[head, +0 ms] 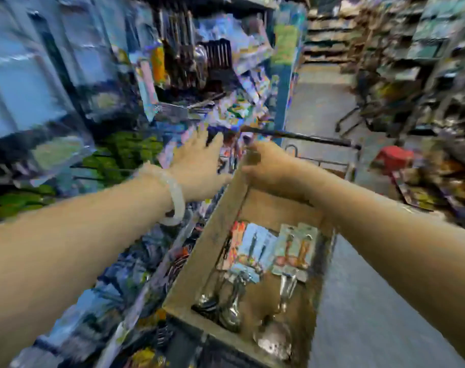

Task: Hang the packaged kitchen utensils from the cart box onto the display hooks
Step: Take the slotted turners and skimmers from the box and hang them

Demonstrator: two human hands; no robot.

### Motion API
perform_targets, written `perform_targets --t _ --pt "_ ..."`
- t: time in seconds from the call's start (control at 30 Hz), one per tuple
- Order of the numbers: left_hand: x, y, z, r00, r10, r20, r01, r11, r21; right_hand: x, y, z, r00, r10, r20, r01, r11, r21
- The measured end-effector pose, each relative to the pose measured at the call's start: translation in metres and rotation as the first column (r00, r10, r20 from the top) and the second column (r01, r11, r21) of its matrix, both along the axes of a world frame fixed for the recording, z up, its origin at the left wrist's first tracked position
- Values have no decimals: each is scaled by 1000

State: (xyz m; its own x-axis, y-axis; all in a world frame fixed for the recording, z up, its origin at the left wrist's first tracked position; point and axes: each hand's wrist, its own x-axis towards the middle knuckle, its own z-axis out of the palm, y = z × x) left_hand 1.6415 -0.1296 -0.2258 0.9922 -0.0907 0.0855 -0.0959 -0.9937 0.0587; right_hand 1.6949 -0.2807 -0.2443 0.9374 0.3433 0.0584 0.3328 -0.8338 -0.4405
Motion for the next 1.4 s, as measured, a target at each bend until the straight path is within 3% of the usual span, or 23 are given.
perform_targets --t 0.17,0.3,0.4,0.6,0.7,0.83,1.0,1.13,1.23,1.4 --pt "15 -70 -129 936 -43 -348 23 998 -60 -1 -45 -130 908 -175 -380 173 984 -39" --pt "29 -106 -206 875 -148 -462 121 989 -87 -2 -63 -191 813 -220 -539 233 971 -46" --pt "39 -116 -258 833 -179 -523 137 983 -118 -4 -75 -237 733 -313 -603 377 926 -23" --pt "43 -108 -343 692 -237 -682 121 969 -214 -7 -78 -350 425 -477 -769 807 585 84" --pt "47 -103 -378 600 -261 -756 113 964 -243 -2 -68 -380 288 -534 -795 905 423 44" --pt "55 -99 -403 556 -276 -784 66 955 -289 11 -62 -404 154 -669 -727 945 314 -88" --pt "59 -95 -411 564 -291 -773 48 946 -321 16 -62 -418 138 -767 -627 867 400 -297" --pt "62 -91 -411 536 -292 -792 20 942 -334 17 -66 -416 149 -742 -654 837 447 -316" --pt "64 -88 -404 531 -290 -797 -10 938 -348 15 -71 -403 203 -608 -767 893 436 -109" --pt "75 -90 -384 568 -336 -751 -166 847 -505 30 -70 -359 450 -394 -801 841 488 233"
